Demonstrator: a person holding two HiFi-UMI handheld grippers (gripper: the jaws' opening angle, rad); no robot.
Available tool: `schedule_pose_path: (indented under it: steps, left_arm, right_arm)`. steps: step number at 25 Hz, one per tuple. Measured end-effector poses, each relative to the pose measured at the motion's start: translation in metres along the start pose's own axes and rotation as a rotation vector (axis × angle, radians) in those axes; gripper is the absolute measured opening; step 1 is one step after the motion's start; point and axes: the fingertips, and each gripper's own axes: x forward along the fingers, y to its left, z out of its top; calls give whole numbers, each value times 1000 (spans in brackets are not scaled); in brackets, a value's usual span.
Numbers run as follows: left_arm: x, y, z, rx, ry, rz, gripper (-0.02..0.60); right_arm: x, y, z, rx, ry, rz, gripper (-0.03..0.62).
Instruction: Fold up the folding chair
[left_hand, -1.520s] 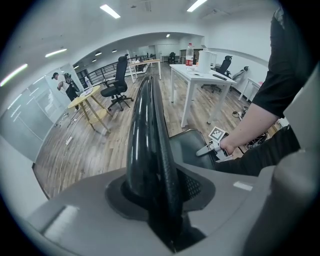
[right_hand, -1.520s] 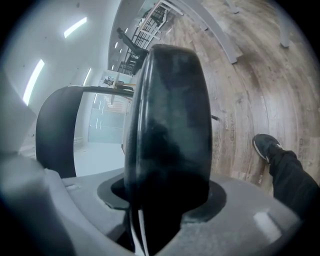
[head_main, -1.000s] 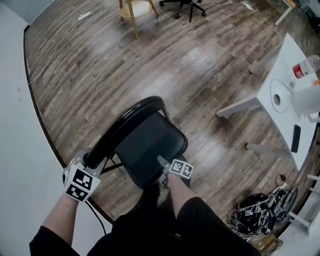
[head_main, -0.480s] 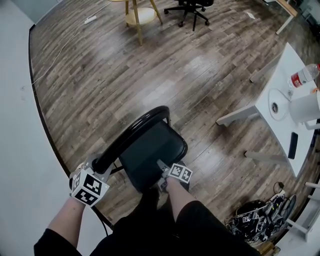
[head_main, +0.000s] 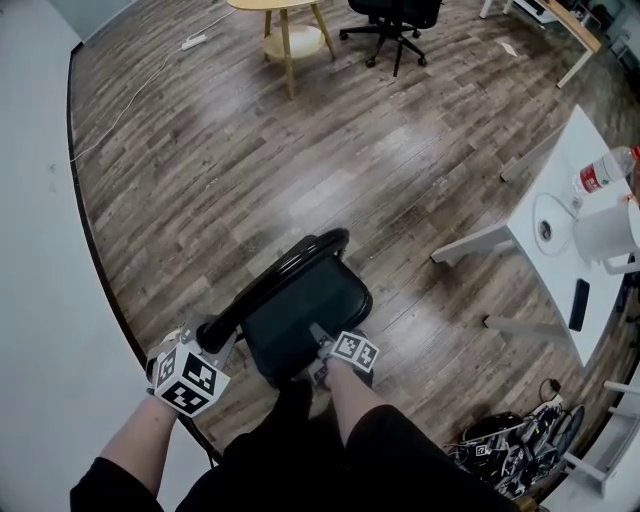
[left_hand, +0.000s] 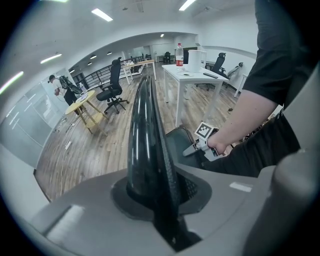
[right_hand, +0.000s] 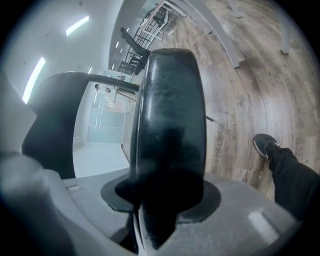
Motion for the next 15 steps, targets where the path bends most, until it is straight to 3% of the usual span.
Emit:
schedule_pose_path:
  steps: [15]
  left_arm:
    - [-5,-26,8,-8,11,25,61]
  right_arm:
    - [-3,23,1,7,-5,-21,175]
